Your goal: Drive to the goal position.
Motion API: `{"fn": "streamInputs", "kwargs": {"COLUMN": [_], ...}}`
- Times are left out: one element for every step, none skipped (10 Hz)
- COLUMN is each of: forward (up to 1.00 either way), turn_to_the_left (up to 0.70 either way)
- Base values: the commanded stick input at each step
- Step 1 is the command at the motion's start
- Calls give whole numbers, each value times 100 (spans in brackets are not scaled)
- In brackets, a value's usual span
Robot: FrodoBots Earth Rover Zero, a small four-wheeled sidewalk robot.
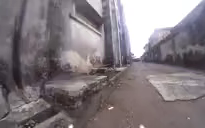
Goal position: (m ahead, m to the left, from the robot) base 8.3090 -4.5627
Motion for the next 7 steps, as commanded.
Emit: {"fn": "streamInputs", "kwargs": {"forward": [0, 0, 0, 0, 0, 0, 0], "turn_to_the_left": [-45, -45, -45, -45, -45, -45, -45]}}
